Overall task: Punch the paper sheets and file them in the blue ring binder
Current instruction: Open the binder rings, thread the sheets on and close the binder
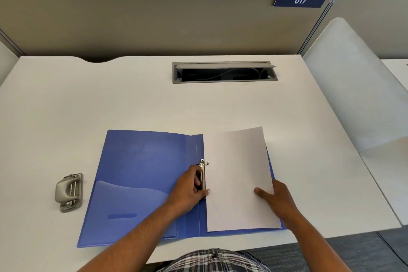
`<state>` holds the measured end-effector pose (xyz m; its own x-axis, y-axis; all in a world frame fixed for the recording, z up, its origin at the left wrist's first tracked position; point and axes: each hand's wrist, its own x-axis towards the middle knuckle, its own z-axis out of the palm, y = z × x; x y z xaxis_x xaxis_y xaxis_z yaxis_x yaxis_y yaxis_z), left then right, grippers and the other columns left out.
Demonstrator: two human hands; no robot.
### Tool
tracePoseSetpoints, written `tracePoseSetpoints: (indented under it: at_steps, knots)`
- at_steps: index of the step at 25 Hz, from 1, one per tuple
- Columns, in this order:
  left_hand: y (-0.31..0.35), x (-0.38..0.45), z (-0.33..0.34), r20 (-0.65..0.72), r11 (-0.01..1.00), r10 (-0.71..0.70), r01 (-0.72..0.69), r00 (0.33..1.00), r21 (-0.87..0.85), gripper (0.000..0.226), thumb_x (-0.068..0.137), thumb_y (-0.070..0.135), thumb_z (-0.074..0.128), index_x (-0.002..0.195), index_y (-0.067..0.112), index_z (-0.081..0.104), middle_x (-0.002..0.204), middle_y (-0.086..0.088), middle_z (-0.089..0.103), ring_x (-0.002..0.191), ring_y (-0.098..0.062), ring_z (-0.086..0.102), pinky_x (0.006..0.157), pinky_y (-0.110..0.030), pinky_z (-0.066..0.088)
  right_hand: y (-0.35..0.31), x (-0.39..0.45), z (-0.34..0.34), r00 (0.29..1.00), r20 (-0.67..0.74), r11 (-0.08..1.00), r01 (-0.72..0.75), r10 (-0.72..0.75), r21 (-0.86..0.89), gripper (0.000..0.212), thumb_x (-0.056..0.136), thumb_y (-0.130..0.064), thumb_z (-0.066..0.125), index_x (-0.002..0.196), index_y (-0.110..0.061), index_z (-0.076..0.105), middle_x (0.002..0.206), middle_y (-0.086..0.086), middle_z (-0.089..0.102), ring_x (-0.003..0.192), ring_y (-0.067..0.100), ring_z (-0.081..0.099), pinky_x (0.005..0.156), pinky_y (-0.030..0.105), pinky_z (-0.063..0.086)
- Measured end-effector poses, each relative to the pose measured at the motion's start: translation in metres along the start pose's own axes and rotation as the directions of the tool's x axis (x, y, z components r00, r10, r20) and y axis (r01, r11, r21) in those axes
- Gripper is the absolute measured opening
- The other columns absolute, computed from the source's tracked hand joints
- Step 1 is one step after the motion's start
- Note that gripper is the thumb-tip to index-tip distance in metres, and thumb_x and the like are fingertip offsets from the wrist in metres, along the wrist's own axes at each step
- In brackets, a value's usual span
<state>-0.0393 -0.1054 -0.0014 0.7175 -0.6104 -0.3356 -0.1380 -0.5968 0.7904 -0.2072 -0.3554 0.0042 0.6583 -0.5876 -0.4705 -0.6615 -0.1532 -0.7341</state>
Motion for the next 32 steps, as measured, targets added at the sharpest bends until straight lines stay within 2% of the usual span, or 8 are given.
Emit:
tracePoseSetpoints:
  at_steps: [4, 9, 14, 20, 24, 26, 29, 32]
  knots:
    - [-0.005, -0.001, 0.007, -0.006, 0.989, 0.048, -0.046, 0.999, 0.143, 0.058, 0.085, 0.031, 0.075, 0.136, 0.032, 0.050, 0.100, 0.009, 0.049, 0.082, -0.007, 0.053, 0.081, -0.019, 0.050, 0.001, 0.004, 0.001, 0.999, -0.002, 0.998, -0.037, 0.037, 0.046, 0.040, 0.090, -0.029, 0.077, 0.126, -0.018, 0.064, 0.114, 0.000, 0.073, 0.098, 0.023, 0.071, 0.088, 0.044, 0.060]
    - [-0.007, -0.002, 0.007, -0.005, 0.993, 0.051, -0.050, 0.999, 0.110, 0.059, 0.084, 0.030, 0.076, 0.137, 0.029, 0.051, 0.101, 0.012, 0.048, 0.082, -0.008, 0.056, 0.081, -0.018, 0.053, 0.002, 0.005, 0.003, 0.990, -0.129, 0.994, -0.061, 0.049, -0.095, 0.020, 0.093, -0.028, 0.071, 0.110, -0.017, 0.065, 0.100, -0.002, 0.072, 0.091, 0.024, 0.068, 0.082, 0.040, 0.057]
    - [-0.006, -0.010, 0.005, -0.037, 0.999, 0.034, -0.034, 0.999, 0.013, 0.054, 0.080, 0.022, 0.079, 0.128, 0.030, 0.054, 0.102, 0.010, 0.052, 0.079, -0.011, 0.062, 0.072, -0.017, 0.056, 0.000, -0.003, 0.002, 0.952, -0.302, 0.982, -0.098, 0.045, -0.164, 0.007, 0.097, -0.027, 0.064, 0.104, -0.025, 0.063, 0.080, -0.009, 0.069, 0.075, 0.008, 0.061, 0.064, 0.030, 0.045]
    - [-0.022, -0.016, 0.000, -0.130, 0.990, -0.094, 0.079, 0.987, -0.117, 0.019, 0.081, 0.005, 0.078, 0.095, 0.015, 0.069, 0.090, -0.001, 0.069, 0.062, -0.011, 0.068, 0.069, -0.030, 0.062, 0.003, -0.006, 0.002, 0.935, -0.347, 0.981, -0.131, 0.073, -0.146, 0.009, 0.095, -0.027, 0.065, 0.104, -0.026, 0.066, 0.082, -0.012, 0.068, 0.076, 0.009, 0.061, 0.067, 0.032, 0.048]
    - [-0.019, -0.021, -0.003, -0.079, 0.963, -0.127, 0.104, 0.989, -0.247, 0.011, 0.088, -0.001, 0.069, 0.091, 0.008, 0.074, 0.077, -0.009, 0.075, 0.068, -0.026, 0.071, 0.069, -0.038, 0.063, -0.008, -0.012, 0.003, 0.846, -0.519, 0.966, -0.019, -0.122, -0.259, 0.006, 0.092, -0.025, 0.067, 0.098, -0.026, 0.066, 0.088, -0.008, 0.068, 0.080, 0.017, 0.062, 0.069, 0.031, 0.045]
    - [-0.017, -0.023, -0.004, -0.068, 0.958, -0.134, 0.111, 0.989, -0.265, 0.011, 0.090, 0.001, 0.067, 0.092, 0.008, 0.075, 0.077, -0.011, 0.075, 0.065, -0.021, 0.070, 0.069, -0.035, 0.063, -0.024, -0.013, 0.013, 0.887, -0.438, 0.981, 0.079, -0.150, -0.176, 0.007, 0.091, -0.022, 0.068, 0.090, -0.029, 0.068, 0.084, -0.011, 0.071, 0.075, 0.009, 0.065, 0.066, 0.028, 0.046]
    - [-0.019, -0.019, -0.003, -0.037, 0.948, -0.154, 0.137, 0.987, -0.287, 0.014, 0.091, 0.002, 0.066, 0.091, 0.012, 0.075, 0.077, -0.011, 0.075, 0.062, -0.015, 0.067, 0.068, -0.035, 0.062, -0.046, -0.017, 0.046, 0.972, -0.109, 0.974, 0.197, -0.209, -0.108, 0.007, 0.090, -0.022, 0.073, 0.090, -0.030, 0.074, 0.083, -0.014, 0.074, 0.076, 0.002, 0.067, 0.067, 0.016, 0.051]
    - [-0.020, -0.015, -0.002, -0.008, 0.942, -0.184, 0.174, 0.983, -0.288, 0.016, 0.092, 0.003, 0.065, 0.089, 0.014, 0.076, 0.077, -0.009, 0.075, 0.060, -0.013, 0.067, 0.066, -0.030, 0.062, -0.057, -0.020, 0.082, 0.961, 0.155, 0.968, 0.243, -0.230, -0.068, 0.005, 0.093, -0.020, 0.072, 0.095, -0.023, 0.076, 0.083, -0.006, 0.076, 0.075, 0.008, 0.071, 0.064, 0.019, 0.057]
